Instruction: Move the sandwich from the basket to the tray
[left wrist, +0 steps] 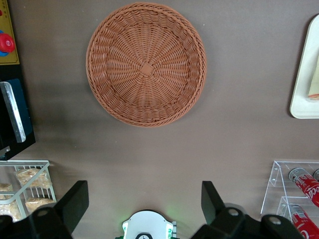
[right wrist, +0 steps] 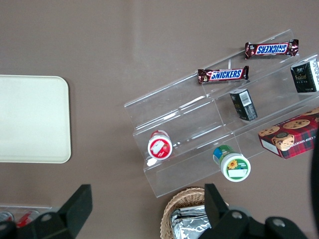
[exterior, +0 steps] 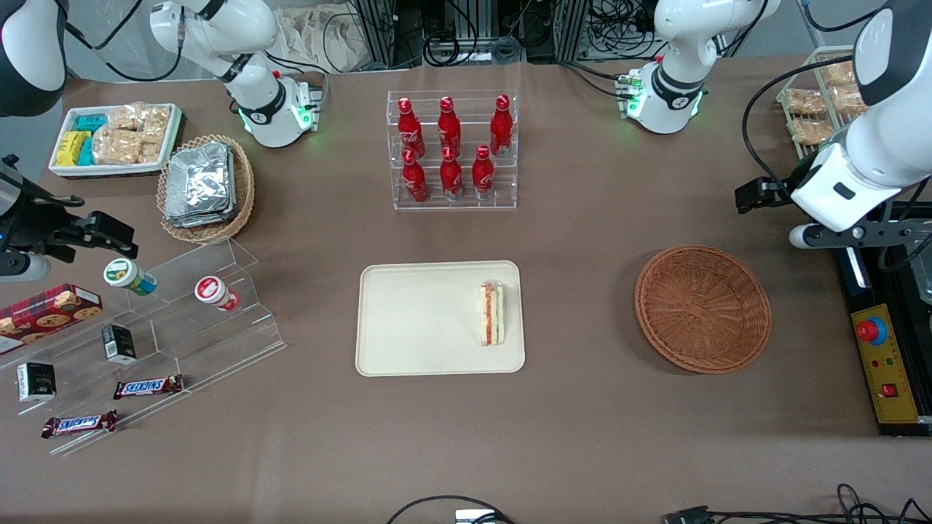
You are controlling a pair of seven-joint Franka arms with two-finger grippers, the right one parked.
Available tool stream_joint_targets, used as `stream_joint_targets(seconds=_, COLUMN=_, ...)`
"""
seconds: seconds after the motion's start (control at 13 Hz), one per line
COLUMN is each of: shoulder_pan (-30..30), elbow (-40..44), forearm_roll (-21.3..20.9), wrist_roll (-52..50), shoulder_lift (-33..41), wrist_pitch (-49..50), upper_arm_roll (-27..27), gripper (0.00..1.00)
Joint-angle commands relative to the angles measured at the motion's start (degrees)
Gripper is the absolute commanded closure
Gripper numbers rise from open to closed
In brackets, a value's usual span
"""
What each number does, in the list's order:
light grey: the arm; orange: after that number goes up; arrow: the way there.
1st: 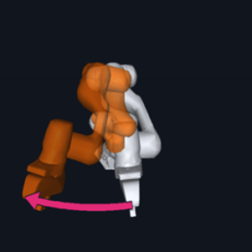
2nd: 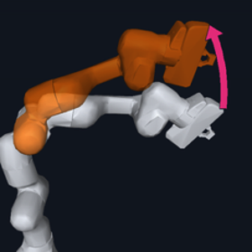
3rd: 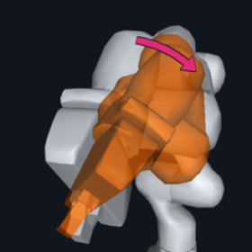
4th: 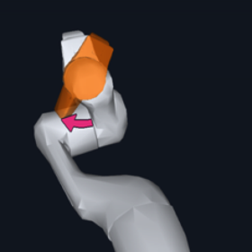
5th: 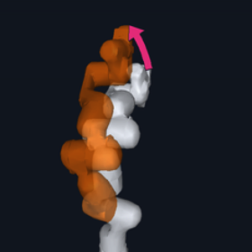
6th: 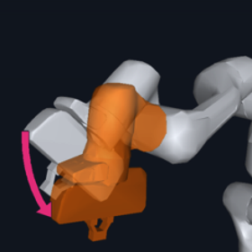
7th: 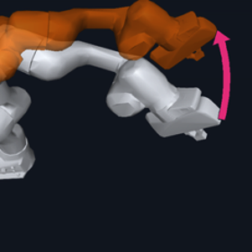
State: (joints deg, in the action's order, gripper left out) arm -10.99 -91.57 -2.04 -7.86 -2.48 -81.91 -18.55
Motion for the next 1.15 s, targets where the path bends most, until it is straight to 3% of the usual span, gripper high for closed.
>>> stream_joint_targets(seconds=0.0, shoulder_pan=9.73, elbow=-2.12, forearm_roll=0.28, wrist_roll=0.48, shoulder_lift=2.22, wrist_pitch=-2.19, upper_arm_roll=9.99, gripper=0.00)
stream_joint_targets(seconds=1.08, shoulder_pan=10.47, elbow=-2.21, forearm_roll=0.28, wrist_roll=0.21, shoulder_lift=1.69, wrist_pitch=-4.40, upper_arm_roll=10.29, gripper=0.00)
